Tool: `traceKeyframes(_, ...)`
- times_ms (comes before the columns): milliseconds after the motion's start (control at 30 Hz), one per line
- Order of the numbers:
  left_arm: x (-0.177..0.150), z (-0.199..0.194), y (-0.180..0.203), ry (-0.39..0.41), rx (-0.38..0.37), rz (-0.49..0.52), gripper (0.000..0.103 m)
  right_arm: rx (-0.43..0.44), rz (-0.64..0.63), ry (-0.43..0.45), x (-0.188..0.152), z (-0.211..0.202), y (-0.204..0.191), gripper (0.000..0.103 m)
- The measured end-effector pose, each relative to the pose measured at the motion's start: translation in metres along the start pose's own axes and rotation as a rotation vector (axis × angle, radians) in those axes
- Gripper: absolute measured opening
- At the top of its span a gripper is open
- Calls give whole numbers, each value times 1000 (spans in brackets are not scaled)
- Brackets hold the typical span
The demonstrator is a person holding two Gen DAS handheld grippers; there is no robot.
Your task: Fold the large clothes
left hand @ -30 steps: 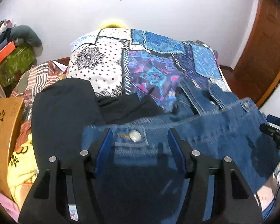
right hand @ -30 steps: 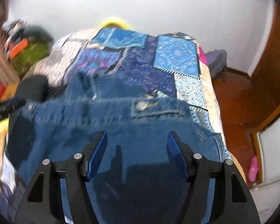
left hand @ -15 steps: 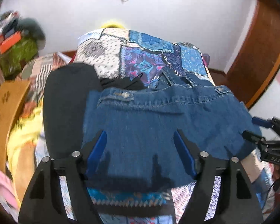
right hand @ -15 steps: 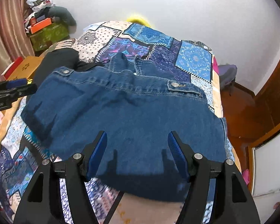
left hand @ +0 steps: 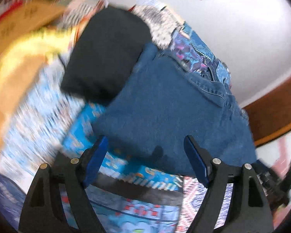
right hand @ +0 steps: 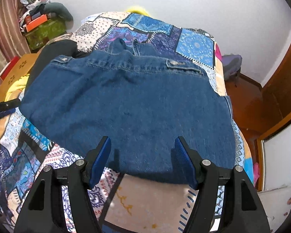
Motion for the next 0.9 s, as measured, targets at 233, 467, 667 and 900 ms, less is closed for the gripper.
traceKeyframes(233, -14, 47, -14, -76, -107, -165, 80, -1, 9, -30, -6, 10, 1, 64)
traceKeyframes(467, -8, 84, -3, -45, -226, -193, 80, -3, 9, -51, -7, 19, 2, 64)
traceKeyframes(667, 5, 88, 0, 6, -188, -226, 68, -11, 3, -55, -8, 19, 1, 64)
traceKeyframes(900, 10, 47, 37, 106, -74, -30, 28, -17, -11, -51, -2, 12, -4, 64)
Point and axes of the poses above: each gripper's, at about its wrist camera, not at the fingertips, and z roughly the way its jaws point, y to its right, x to its top, the point moved 2 cm from there along z, roughly the way its jaws point, and after that the axes turned 4 degrees about y, right-handed, at the moved point
